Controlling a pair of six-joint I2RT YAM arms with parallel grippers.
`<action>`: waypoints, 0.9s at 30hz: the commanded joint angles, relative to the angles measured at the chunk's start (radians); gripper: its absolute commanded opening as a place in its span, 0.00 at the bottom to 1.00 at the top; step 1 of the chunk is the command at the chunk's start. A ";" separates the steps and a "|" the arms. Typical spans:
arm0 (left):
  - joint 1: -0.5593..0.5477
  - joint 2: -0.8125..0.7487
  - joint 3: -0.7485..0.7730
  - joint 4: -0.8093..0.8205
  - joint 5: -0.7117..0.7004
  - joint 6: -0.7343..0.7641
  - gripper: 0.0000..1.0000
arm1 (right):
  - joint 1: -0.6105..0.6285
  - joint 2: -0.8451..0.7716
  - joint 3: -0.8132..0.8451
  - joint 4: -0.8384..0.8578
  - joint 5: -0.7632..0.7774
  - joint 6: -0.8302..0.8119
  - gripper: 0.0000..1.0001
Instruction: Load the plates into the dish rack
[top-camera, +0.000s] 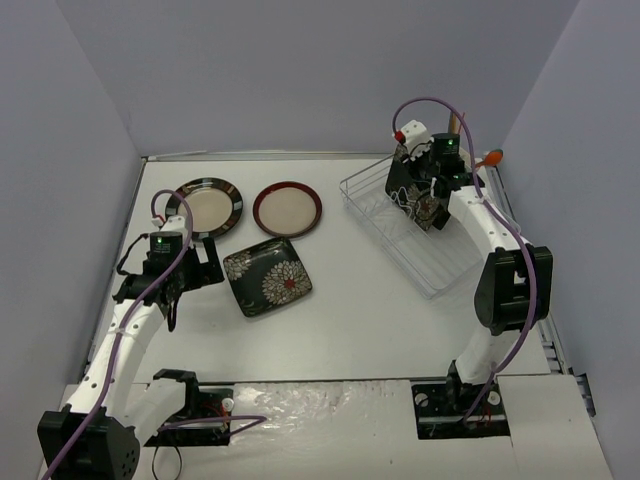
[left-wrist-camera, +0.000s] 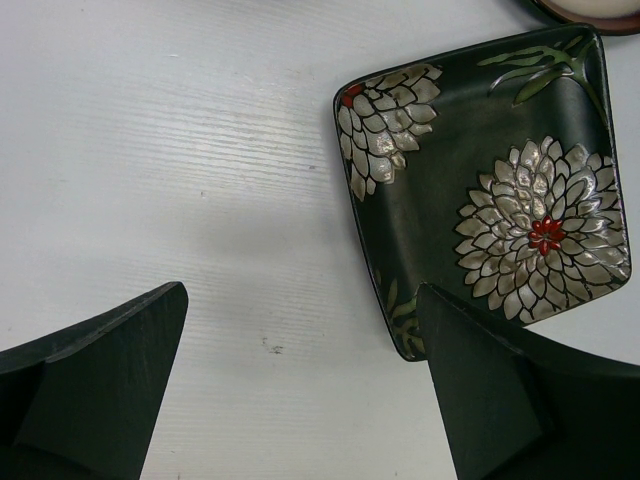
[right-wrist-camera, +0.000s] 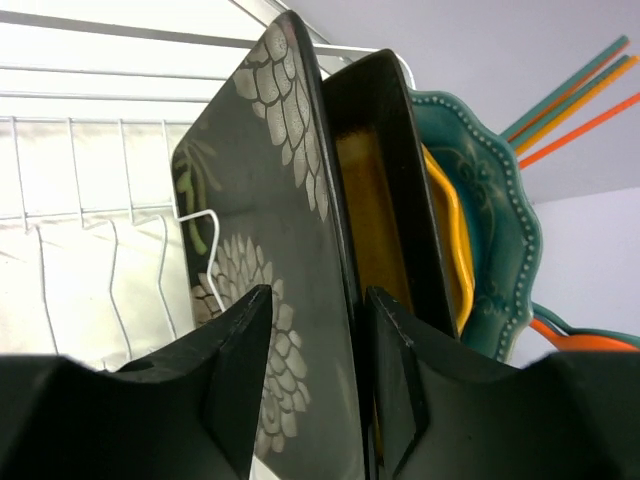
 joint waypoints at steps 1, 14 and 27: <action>0.003 0.002 0.022 0.038 0.007 0.015 0.97 | -0.007 -0.037 0.061 0.076 0.038 0.026 0.46; 0.004 0.038 -0.007 0.061 0.113 -0.083 0.97 | 0.016 -0.332 0.012 0.071 -0.039 0.258 0.92; 0.001 0.151 -0.179 0.351 0.301 -0.331 0.95 | 0.157 -0.569 -0.351 0.248 -0.456 0.760 0.98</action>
